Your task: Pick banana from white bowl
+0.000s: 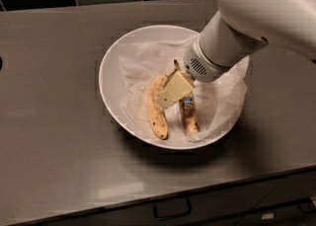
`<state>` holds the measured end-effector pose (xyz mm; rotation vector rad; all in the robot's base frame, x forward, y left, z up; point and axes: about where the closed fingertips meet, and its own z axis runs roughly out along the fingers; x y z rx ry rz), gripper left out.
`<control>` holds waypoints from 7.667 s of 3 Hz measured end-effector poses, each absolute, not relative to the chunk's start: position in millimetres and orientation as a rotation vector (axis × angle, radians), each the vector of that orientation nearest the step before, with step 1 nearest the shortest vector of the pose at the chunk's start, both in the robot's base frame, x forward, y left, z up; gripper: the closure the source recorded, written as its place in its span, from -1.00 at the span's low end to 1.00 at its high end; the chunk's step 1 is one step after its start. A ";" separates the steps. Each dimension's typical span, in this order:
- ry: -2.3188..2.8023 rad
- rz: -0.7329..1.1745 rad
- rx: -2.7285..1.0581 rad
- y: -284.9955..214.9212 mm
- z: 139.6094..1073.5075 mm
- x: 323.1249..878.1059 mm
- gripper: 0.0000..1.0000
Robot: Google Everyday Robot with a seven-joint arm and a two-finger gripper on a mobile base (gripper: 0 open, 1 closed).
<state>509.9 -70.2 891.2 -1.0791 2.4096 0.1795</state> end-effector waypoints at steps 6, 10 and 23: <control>2.739 -0.135 -0.944 -52.6 874.9 516.2 -0.32; 2.733 -0.218 -0.692 -75.8 896.6 498.7 -0.02; 2.453 0.321 -0.622 -140.7 883.6 478.5 1.00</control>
Offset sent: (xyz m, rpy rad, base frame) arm 0.0018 0.0082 0.0000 -0.1819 0.1305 -0.1340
